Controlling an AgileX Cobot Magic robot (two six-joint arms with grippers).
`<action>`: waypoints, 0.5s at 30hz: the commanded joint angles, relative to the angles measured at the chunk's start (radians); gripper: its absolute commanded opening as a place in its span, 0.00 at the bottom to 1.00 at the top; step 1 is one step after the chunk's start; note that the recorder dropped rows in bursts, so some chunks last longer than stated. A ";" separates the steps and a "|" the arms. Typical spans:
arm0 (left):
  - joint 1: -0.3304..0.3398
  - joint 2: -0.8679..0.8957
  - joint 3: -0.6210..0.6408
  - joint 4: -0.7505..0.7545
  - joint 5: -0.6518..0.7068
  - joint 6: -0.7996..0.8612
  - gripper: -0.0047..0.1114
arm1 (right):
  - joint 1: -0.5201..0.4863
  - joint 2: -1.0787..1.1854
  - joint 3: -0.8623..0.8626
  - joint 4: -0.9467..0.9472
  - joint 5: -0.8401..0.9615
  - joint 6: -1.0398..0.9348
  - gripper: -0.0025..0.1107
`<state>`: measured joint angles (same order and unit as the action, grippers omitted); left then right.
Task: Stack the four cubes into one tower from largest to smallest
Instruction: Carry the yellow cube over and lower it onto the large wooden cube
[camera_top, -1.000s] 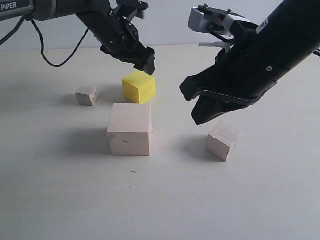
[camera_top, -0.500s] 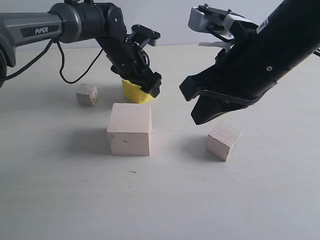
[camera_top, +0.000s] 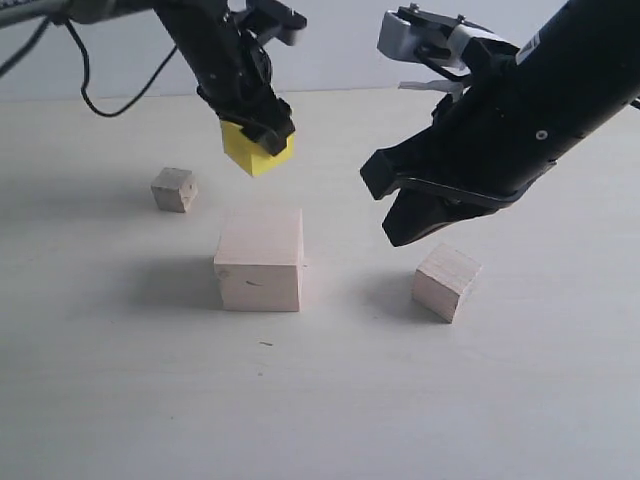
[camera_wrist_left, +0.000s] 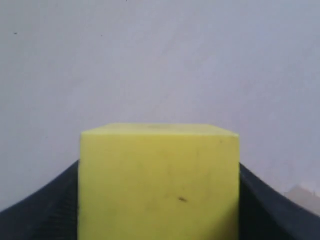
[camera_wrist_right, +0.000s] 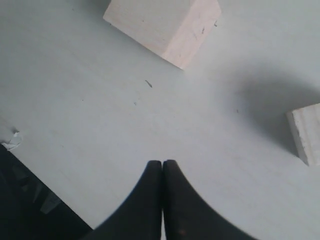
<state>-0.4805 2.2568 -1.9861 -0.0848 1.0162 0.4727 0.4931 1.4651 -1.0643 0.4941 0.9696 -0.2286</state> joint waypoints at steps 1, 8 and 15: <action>0.013 -0.124 -0.006 -0.003 0.189 0.142 0.04 | 0.001 -0.087 0.001 -0.065 -0.028 0.001 0.02; 0.011 -0.298 0.126 -0.267 0.205 0.548 0.04 | 0.001 -0.193 0.001 -0.150 0.024 0.064 0.02; 0.011 -0.384 0.367 -0.305 0.205 0.632 0.04 | 0.001 -0.224 0.001 -0.148 0.038 0.082 0.02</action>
<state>-0.4703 1.9100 -1.6897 -0.3408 1.2210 1.0364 0.4931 1.2548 -1.0643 0.3482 1.0001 -0.1533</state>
